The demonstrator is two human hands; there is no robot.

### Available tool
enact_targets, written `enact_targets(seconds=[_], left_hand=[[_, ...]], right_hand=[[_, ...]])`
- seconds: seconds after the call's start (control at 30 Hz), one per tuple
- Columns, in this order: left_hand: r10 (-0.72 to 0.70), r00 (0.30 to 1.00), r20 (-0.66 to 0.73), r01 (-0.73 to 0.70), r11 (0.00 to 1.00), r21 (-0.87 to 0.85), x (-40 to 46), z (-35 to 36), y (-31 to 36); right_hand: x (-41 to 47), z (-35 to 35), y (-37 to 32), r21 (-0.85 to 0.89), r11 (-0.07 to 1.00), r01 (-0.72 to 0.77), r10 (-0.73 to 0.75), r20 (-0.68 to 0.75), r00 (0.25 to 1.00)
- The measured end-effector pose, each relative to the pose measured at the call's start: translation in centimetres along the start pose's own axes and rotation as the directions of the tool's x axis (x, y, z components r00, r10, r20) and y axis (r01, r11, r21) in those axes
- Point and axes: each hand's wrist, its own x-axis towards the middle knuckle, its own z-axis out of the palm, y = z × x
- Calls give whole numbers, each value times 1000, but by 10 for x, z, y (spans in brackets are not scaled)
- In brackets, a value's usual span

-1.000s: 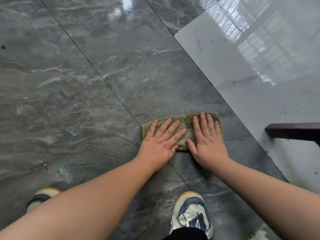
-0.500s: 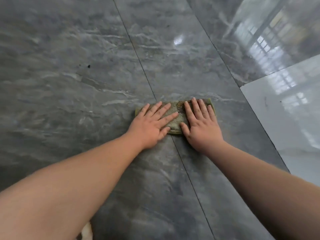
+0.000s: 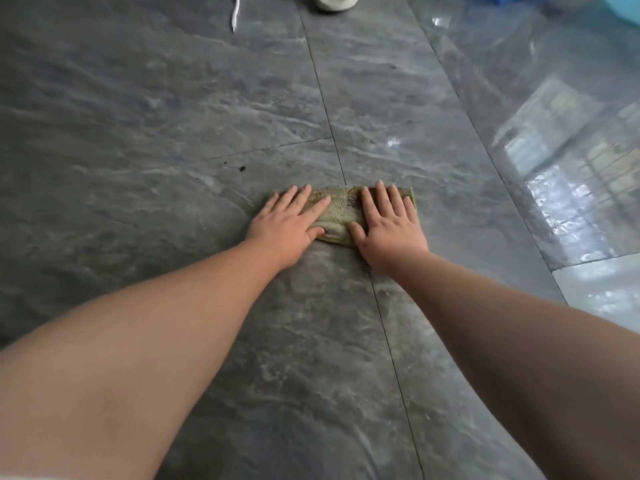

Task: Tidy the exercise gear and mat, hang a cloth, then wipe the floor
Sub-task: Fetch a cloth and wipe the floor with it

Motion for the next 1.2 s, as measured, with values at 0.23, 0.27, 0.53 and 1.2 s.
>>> enact_targets(seconds=[0.23, 0.27, 0.53, 1.2], left_hand=[[14, 998, 66, -7, 994, -111, -61, 16, 16], [5, 998, 69, 3, 993, -114, -71, 20, 23], [1, 991, 137, 18, 991, -134, -176, 48, 77], [24, 983, 185, 16, 978, -210, -422, 124, 85]], right_hand=[[-52, 7, -2, -11, 997, 71, -71, 2, 997], [-63, 8, -1, -7, 997, 72, -72, -1, 997], [-176, 30, 5, 22, 994, 108, -108, 33, 994], [-397, 40, -83, 41, 974, 221, -216, 439, 872]])
